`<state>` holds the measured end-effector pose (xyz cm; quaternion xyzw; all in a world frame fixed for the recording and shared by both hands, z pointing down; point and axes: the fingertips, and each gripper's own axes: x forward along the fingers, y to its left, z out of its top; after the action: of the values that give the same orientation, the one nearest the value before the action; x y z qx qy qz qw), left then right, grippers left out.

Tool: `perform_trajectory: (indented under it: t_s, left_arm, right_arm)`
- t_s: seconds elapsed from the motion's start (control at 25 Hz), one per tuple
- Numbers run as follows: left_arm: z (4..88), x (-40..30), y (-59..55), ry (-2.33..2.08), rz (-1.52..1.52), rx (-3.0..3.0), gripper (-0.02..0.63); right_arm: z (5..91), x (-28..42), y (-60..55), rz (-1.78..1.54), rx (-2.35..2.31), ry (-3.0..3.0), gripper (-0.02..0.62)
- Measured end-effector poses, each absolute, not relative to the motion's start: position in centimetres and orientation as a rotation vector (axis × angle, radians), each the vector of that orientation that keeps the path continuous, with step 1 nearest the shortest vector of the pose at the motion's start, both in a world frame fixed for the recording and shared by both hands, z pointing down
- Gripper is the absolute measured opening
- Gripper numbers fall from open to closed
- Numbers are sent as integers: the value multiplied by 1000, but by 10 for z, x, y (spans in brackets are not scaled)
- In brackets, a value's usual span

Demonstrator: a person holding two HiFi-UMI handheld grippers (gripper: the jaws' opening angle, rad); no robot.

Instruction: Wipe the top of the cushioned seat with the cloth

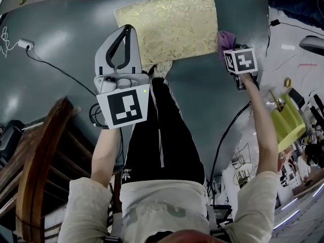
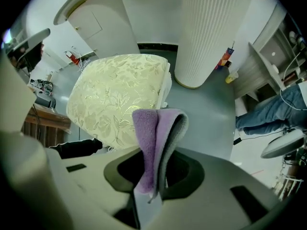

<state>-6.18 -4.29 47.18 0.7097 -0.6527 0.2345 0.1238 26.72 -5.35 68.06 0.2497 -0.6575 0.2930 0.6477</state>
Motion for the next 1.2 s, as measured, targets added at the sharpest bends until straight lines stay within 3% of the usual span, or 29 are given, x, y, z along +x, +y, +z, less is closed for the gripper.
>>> perform_trajectory:
  t_s: [0.2,0.36,0.64,0.92,1.04,1.2]
  left_arm:
    - [467,-58,-46,-1900,675,2087,6]
    - [441,-53,-58,-1924,620,2112,7]
    - [293,-25,-88,-1896,477,2276,8]
    - [108,-25,-94,-1944,349,2349,8]
    - [35,-22,-76,-2004,267,2403,8]
    - [-3,-10,-38,-1997,229,2476,7]
  right_arm:
    - [664,266,-59,681,609,-1510,97]
    - [600,230,-82,688,701,-1671,97]
    - [368,150,-137,659,1014,-2119,97]
    - [96,113,-123,332,1510,-2416,97]
    - [27,123,-86,273,1685,-2477,97]
    - [-4,137,-36,151,1755,-2487,97]
